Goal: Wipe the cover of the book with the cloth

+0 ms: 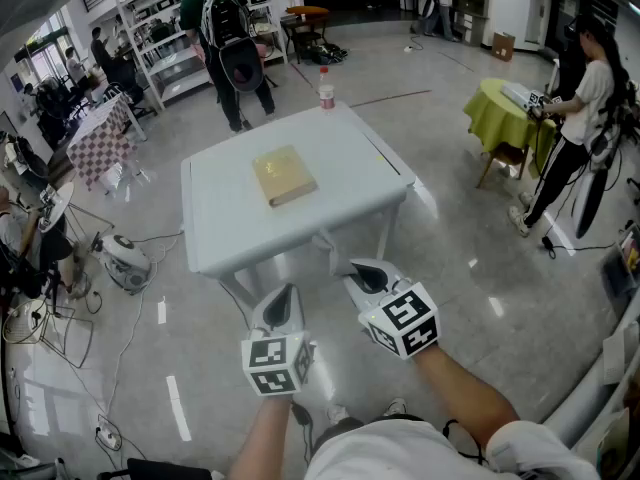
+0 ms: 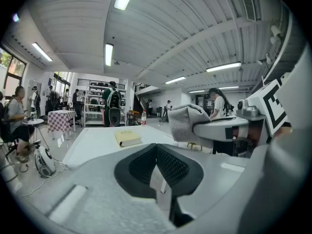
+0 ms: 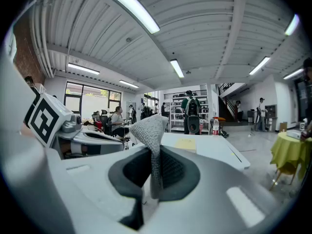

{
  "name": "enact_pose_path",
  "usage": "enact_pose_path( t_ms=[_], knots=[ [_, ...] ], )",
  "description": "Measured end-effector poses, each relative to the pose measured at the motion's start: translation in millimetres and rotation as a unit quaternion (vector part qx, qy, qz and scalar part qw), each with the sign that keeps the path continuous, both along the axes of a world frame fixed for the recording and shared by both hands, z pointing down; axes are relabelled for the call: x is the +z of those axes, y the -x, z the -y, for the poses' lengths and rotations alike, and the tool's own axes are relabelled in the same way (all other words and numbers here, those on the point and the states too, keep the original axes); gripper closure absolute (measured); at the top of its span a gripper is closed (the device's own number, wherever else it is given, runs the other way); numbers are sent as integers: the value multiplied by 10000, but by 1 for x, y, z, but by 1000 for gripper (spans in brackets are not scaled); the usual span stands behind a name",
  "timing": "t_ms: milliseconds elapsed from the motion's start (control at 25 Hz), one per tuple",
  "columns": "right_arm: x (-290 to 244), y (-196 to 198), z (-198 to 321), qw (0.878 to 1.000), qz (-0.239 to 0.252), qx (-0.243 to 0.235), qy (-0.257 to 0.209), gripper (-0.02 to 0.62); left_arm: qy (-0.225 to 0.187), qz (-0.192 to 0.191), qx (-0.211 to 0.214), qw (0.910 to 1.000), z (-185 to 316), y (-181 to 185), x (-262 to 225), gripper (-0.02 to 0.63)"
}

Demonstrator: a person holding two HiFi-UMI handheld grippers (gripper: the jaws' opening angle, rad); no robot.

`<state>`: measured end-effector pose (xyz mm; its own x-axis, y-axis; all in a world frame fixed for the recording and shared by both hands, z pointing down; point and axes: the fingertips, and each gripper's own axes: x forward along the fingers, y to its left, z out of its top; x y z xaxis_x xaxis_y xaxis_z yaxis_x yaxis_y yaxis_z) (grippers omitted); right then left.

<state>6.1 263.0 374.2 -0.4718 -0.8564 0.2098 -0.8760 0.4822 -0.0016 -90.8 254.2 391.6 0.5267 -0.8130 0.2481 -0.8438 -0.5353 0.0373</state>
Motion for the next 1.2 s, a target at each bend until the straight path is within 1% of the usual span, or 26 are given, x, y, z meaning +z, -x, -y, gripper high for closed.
enact_pose_path(
  t_ms=[400,760,960,1200],
  knots=[
    [12,31,33,9997,160,77,140,578,37,-81,180,9998,39,28,8,600],
    [18,64,62,9994,110,251,214,578,92,-66,406,9991,74,58,14,600],
    [19,62,83,9993,127,256,229,578,173,-77,395,9990,94,57,16,600],
    [25,65,112,9995,191,128,228,578,234,32,319,9992,121,59,28,600]
  ],
)
